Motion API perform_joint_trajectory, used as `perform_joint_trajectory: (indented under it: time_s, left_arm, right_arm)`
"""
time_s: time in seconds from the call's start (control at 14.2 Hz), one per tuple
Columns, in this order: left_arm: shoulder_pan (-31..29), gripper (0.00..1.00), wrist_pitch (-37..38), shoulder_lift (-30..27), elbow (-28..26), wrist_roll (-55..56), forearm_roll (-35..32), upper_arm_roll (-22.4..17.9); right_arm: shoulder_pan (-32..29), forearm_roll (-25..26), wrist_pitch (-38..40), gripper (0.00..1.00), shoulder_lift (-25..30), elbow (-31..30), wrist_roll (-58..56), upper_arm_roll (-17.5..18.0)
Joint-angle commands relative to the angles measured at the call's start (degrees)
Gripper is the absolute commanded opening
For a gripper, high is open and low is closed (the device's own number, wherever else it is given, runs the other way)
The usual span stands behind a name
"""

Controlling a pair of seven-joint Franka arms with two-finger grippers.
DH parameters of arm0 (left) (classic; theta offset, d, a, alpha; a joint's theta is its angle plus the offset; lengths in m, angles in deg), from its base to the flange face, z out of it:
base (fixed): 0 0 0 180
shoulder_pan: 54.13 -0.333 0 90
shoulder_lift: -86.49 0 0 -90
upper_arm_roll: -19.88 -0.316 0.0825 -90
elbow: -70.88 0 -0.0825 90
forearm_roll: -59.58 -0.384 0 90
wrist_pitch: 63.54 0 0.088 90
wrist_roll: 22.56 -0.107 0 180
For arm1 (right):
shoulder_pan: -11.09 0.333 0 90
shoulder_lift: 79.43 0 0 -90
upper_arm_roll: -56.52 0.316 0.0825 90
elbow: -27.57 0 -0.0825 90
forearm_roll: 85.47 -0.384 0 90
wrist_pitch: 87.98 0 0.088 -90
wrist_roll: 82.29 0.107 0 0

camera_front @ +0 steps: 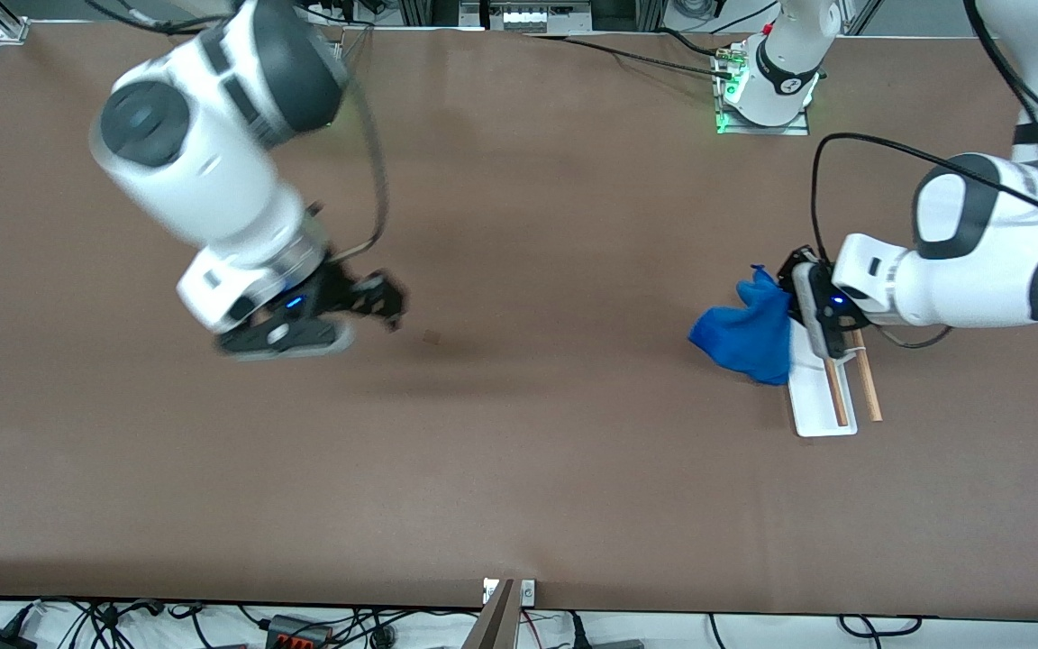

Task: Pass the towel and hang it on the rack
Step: 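Carry the towel with the left gripper while the right gripper releases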

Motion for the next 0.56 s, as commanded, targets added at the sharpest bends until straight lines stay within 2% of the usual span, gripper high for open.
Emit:
perform_joint_trajectory:
  time_s: [0.0, 0.28, 0.49]
  left_arm:
    - [-4.7, 0.01, 1.1, 3.0, 1.5, 2.2, -1.7, 0.2]
    - [-8.1, 0.01, 0.5, 6.4, 3.1, 1.7, -3.8, -1.6]
    - [-10.2, 0.01, 1.1, 8.1, 7.3, 1.2, -8.2, -1.9]
  right_arm:
    - [-5.0, 2.9, 1.8, 1.0, 0.9, -1.5, -2.1, 1.0]
    - [-10.9, 5.2, 5.7, 1.0, 1.6, -1.2, -3.0, 0.6]
    - [-12.7, 5.0, 8.8, 1.0, 3.9, -1.6, -9.3, -4.2]
